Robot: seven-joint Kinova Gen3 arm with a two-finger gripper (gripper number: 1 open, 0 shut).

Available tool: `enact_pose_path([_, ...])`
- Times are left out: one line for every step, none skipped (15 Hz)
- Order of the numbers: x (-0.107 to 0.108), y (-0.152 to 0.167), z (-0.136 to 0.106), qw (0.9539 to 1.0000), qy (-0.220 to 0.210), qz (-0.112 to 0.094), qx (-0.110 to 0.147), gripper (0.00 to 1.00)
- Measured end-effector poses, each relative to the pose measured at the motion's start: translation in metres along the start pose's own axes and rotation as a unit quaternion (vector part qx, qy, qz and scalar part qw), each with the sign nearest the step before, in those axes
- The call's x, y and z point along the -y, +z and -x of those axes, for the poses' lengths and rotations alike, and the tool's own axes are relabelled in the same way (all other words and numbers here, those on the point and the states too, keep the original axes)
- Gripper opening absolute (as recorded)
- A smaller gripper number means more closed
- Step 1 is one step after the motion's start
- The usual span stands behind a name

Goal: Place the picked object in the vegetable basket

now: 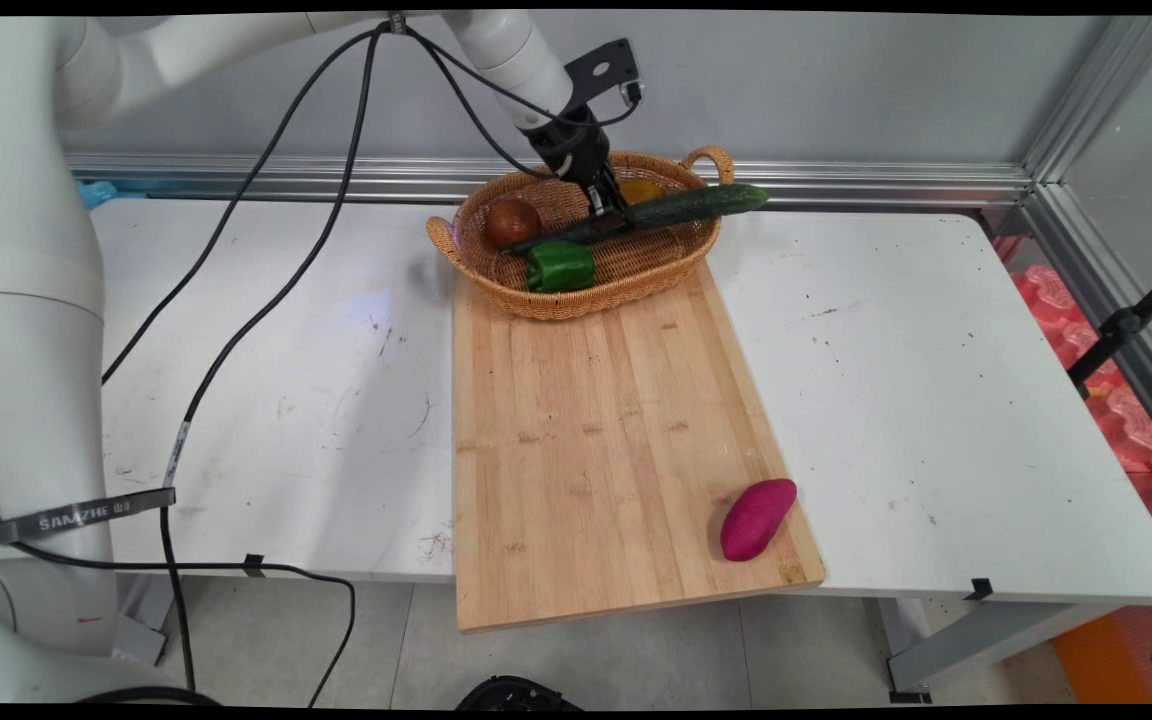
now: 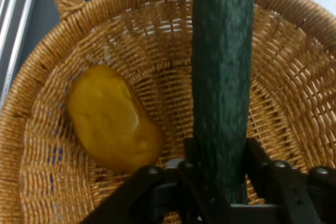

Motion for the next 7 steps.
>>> enact_pose_path([0.0003, 0.0018, 0.0017, 1.0, 0.001, 0.002, 0.0, 1.0])
enact_pose_path([0.0005, 0.0029, 0.0029, 1.0, 0.002, 0.003, 0.0, 1.0])
enact_pose_path([0.0007, 0.0034, 0.0038, 1.0, 0.003, 0.004, 0.0, 1.0])
enact_pose_path([0.0012, 0.0033, 0.0039, 1.0, 0.005, 0.005, -0.002, 1.0])
enact_pose_path([0.0019, 0.0025, 0.0036, 1.0, 0.008, 0.005, -0.004, 1.0])
enact_pose_path([0.0027, 0.0009, 0.0028, 0.9999, 0.01, 0.004, -0.007, 1.0])
enact_pose_path([0.0032, -0.0016, 0.002, 0.9999, 0.012, 0.004, -0.009, 1.0])
